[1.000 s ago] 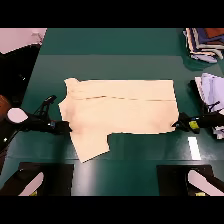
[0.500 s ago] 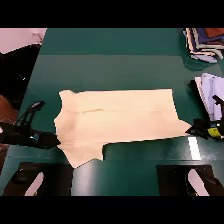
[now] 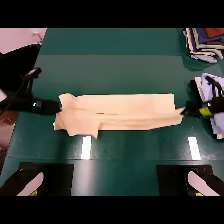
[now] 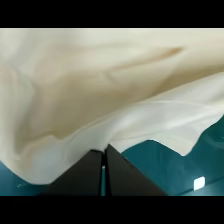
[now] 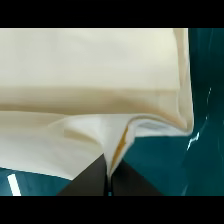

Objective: Fold the shirts.

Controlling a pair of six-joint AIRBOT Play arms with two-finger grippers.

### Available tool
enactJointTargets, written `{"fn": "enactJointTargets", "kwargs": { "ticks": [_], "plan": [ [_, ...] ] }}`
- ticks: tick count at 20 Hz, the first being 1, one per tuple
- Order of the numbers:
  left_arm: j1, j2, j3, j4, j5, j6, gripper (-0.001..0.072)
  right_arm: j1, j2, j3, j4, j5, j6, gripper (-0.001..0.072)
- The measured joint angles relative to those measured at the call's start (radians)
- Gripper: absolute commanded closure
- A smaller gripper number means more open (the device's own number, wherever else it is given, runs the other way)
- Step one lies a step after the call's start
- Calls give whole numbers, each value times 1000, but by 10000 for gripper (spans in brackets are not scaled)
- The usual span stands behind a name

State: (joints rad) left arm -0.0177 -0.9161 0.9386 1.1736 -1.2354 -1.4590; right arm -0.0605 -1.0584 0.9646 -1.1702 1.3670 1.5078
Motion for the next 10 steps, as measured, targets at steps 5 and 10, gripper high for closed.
{"fn": "enactJointTargets", "kwargs": {
  "ticks": [5,10],
  "plan": [
    [-1,-241,109,20,162,21,651,30,-249,210,2,-43,9,621],
    [0,-335,150,25,227,21,167,16,-437,362,93,-54,-38,301]
  ]
}}
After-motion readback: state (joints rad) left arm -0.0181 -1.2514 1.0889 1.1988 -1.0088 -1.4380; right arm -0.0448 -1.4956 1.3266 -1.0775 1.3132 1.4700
